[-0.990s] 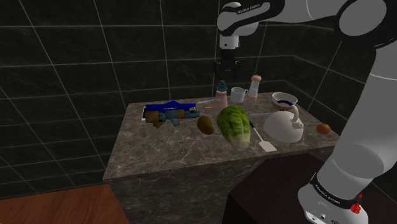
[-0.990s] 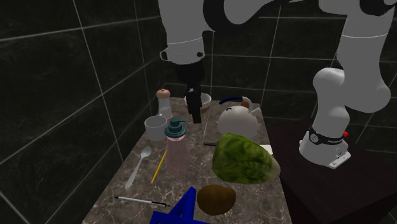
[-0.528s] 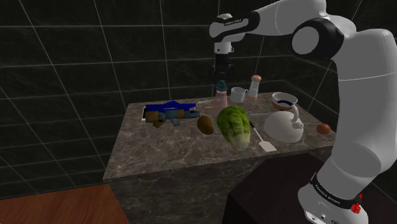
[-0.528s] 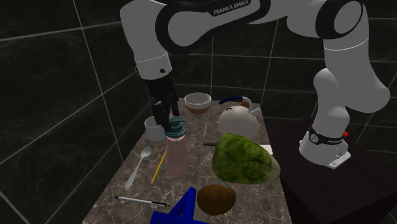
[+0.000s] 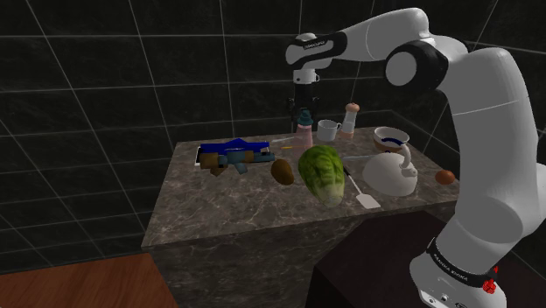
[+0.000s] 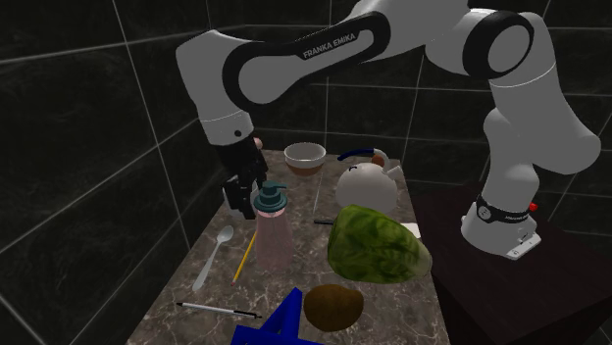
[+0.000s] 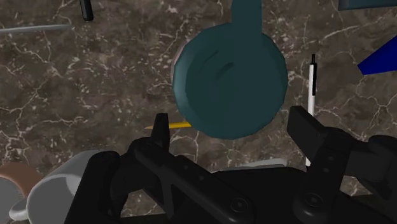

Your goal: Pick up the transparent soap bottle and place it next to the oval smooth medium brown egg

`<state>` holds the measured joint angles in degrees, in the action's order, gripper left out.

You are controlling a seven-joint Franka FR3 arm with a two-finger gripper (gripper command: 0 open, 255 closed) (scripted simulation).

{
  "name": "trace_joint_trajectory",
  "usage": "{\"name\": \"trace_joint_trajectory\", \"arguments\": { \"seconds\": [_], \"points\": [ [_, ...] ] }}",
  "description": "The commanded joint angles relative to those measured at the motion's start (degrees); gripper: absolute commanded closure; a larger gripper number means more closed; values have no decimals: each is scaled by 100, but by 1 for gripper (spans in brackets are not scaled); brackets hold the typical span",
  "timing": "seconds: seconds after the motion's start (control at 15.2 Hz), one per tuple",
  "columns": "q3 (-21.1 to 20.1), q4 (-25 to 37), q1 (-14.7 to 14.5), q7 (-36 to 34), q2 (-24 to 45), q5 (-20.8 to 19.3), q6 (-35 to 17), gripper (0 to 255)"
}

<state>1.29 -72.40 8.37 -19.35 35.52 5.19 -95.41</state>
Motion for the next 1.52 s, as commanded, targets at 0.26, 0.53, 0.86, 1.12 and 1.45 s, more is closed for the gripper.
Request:
{"name": "trace_joint_trajectory", "arguments": {
  "seconds": [0.26, 0.53, 0.86, 1.12, 1.45],
  "points": [
    [-1, -226, -8, 10, -18, 3, -211, 0],
    [-1, -225, -8, 10, -17, 3, -210, 0],
    [-1, -219, -7, 11, -15, 3, -207, 255],
    [-1, -227, -7, 11, -14, 3, -215, 255],
    [0, -72, -5, -5, -65, -1, -9, 255]
  ]
}}
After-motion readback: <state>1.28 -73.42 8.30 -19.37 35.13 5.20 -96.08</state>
